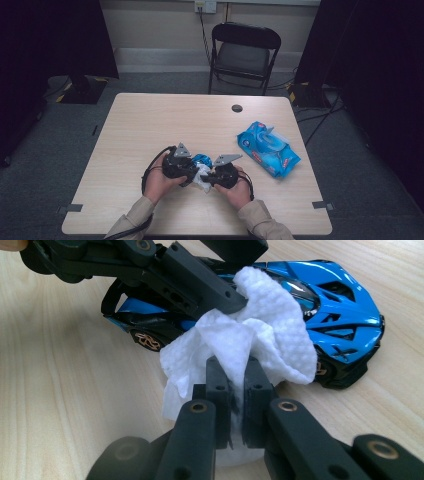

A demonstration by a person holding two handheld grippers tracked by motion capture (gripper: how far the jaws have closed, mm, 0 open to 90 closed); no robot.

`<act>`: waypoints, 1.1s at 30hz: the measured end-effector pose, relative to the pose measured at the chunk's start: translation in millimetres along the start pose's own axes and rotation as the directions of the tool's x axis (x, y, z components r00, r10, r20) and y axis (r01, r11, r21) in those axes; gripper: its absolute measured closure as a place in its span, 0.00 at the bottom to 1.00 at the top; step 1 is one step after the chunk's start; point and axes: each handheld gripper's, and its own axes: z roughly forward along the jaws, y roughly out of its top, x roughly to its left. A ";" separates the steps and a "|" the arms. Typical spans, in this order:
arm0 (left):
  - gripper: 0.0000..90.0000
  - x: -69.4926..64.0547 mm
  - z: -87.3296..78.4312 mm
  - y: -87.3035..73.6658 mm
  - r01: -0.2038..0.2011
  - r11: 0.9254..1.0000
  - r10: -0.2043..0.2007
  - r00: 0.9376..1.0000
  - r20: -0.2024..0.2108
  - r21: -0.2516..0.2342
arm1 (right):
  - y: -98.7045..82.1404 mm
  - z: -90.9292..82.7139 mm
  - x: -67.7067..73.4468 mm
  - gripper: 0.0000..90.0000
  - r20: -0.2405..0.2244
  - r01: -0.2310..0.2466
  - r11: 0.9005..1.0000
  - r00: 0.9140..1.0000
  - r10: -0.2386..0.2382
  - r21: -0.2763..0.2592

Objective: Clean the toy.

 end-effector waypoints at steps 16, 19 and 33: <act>0.57 0.1 -0.1 -0.2 0.000 1.000 0.000 1.000 0.000 0.000 | 1.7 5.6 10.3 0.95 -0.023 0.023 1.000 0.999 -0.023 0.002; 0.57 0.1 -0.1 -0.2 0.000 1.000 0.000 1.000 0.001 0.000 | 1.6 6.3 12.7 0.95 -0.027 0.026 1.000 0.999 -0.026 0.004; 0.57 0.0 -0.4 -0.7 0.006 1.000 -0.006 1.000 0.010 -0.002 | 4.5 15.0 29.9 0.95 -0.080 0.065 0.998 0.995 -0.063 0.014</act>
